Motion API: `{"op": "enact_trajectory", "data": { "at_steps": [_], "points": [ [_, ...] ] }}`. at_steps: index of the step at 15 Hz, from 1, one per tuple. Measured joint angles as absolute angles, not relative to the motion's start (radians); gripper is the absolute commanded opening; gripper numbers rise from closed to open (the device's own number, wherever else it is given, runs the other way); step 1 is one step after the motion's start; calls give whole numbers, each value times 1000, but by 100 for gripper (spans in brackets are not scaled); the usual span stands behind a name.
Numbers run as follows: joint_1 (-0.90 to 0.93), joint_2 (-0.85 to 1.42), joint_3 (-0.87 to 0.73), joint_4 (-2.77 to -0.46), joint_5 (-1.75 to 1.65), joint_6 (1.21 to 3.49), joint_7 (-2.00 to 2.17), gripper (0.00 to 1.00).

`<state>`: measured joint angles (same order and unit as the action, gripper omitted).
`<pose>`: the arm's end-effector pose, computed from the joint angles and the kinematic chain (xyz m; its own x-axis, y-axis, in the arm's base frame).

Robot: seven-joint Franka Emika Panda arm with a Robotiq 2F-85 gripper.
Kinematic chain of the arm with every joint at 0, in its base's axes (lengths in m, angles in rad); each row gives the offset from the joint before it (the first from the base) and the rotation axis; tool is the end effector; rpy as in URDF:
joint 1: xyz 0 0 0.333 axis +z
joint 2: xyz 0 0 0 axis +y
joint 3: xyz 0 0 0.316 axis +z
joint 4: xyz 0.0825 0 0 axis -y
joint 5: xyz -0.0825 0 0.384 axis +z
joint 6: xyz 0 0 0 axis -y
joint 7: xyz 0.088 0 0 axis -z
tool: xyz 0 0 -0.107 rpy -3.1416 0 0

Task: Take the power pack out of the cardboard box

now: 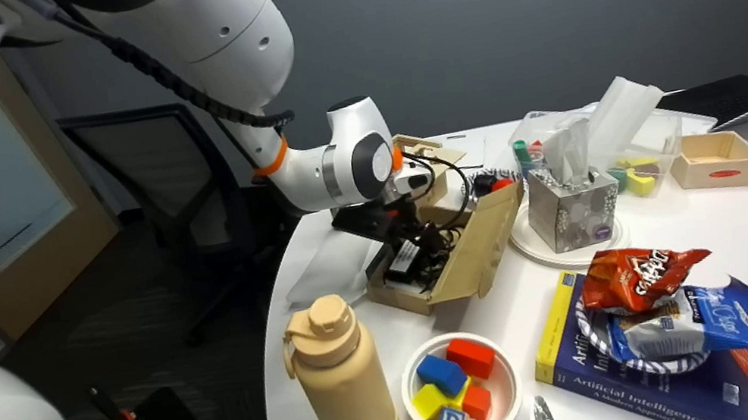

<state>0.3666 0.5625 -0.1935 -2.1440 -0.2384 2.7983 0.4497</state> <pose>0.5627 0.1074 0.1485 0.9892 -0.0097 0.1460 -0.0321 -0.9878 0.1521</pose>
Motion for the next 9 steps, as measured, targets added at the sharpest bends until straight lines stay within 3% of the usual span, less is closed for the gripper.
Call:
{"op": "enact_trajectory", "data": {
  "at_steps": [3,4,6,9],
  "points": [
    [341,573,-177,-2143,-210,2798,447,100],
    [336,575,-174,-2143,-203,2797,447,75],
    [328,581,-169,-2142,-191,2796,445,67],
    [319,584,-157,-2136,-174,2788,439,44]
  ]
}}
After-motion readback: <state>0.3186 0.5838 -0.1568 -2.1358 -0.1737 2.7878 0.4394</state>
